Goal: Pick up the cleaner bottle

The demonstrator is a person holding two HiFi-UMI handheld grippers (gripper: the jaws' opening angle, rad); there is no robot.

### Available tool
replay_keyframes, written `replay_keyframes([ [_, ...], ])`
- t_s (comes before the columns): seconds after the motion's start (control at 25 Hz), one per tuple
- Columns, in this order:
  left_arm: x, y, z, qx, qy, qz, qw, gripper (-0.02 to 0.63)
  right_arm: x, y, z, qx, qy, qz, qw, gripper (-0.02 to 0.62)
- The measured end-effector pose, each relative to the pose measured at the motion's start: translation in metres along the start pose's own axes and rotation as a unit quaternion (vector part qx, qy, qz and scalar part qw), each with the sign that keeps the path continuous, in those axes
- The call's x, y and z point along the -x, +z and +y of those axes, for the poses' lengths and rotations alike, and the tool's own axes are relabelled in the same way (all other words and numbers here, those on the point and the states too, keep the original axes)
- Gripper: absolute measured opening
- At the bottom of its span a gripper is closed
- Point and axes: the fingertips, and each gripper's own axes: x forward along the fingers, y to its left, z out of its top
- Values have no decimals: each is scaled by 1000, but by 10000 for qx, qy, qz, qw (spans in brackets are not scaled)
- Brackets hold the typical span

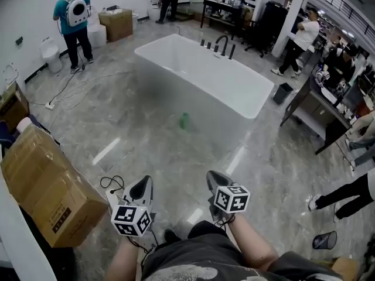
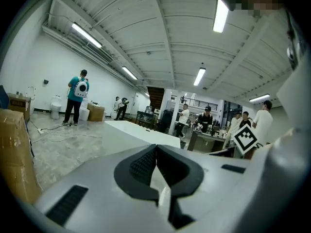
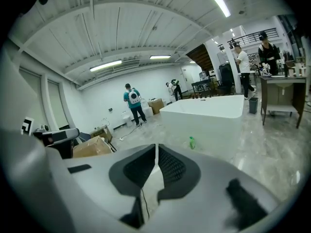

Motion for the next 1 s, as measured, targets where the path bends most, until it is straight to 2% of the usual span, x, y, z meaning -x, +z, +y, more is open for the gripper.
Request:
replay_keyframes([
  [0.2,-4,0,26,140,30,15,9999,14,-15,-2,5,104,-77,136,9998,34],
  [0.36,-11,-2,45,282,55,23,9996,14,-36,-1,4,-6,-145,214,9997,34],
  [0.56,-24,-4,71,324,264,111,9991,14,-79,4,4,-61,-61,317,9995,34],
  [0.76,-57,9,103,371,447,128,9982,14,-132,25,2,-139,36,372,9992,34],
  [1.0,-120,28,136,399,471,203,9979,14,-195,56,-21,-324,-9,449,9985,34],
])
